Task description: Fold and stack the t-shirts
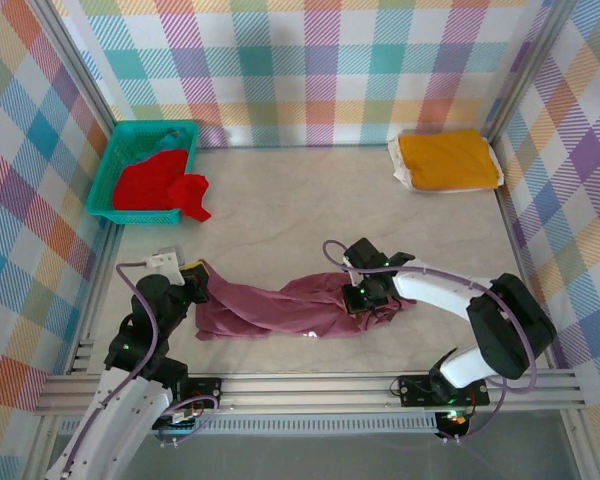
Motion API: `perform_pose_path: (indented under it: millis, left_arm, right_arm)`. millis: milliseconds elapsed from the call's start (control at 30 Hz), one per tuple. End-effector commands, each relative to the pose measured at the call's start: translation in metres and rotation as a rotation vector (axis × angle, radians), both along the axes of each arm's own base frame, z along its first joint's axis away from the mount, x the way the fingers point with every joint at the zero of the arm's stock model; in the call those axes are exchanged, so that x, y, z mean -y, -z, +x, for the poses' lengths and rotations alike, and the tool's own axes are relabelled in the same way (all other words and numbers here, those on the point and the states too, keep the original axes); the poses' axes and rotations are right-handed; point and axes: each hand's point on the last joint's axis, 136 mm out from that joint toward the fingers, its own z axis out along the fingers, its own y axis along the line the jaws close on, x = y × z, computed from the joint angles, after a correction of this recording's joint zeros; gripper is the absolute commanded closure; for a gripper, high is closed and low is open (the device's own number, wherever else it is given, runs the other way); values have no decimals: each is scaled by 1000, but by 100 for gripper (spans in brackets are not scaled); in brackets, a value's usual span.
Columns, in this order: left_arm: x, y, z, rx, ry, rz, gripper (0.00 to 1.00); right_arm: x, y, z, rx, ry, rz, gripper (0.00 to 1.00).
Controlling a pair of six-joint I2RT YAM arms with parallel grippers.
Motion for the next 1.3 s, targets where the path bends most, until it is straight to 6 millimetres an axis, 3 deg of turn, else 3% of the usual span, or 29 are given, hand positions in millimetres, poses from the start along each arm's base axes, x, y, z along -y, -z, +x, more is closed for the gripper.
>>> perform_pose_path:
  millis: [0, 100, 167, 333, 600, 700, 800, 900, 1000, 1067, 1167, 1267]
  left_arm:
    - [-2, -38, 0, 95, -11, -36, 100]
    - [-2, -60, -6, 149, 1, -48, 100]
    - [-3, -63, -11, 143, 3, -43, 100]
    - [-3, -93, -25, 211, 32, -47, 100]
    - [10, -203, -67, 464, 183, 5, 100]
    - [17, -240, -70, 498, 234, 24, 100]
    - [25, -271, -67, 521, 272, 26, 100]
    - [27, -282, -40, 500, 247, 68, 100]
    - [21, -273, 13, 406, 154, 172, 100]
    - [22, -260, 58, 337, 115, 248, 100]
    - [15, -230, 126, 237, 54, 333, 100]
    - [2, -195, 192, 197, 10, 360, 100]
  right_arm:
    - [9, -65, 19, 177, 88, 69, 100]
    - [25, -109, 23, 296, 140, 120, 100]
    - [38, -137, 24, 378, 171, 128, 100]
    - [69, -190, 19, 514, 234, 97, 100]
    - [125, -315, 9, 853, 337, 66, 100]
    - [133, -358, 11, 955, 330, 46, 100]
    - [138, -388, 20, 1032, 318, -27, 100]
    - [128, -417, 41, 1092, 283, -85, 100]
    - [100, -444, 82, 1190, 198, -161, 100]
    - [81, -454, 121, 1212, 172, -198, 100]
    - [65, -441, 192, 1158, 156, -184, 100]
    - [47, -405, 275, 1094, 143, -216, 100]
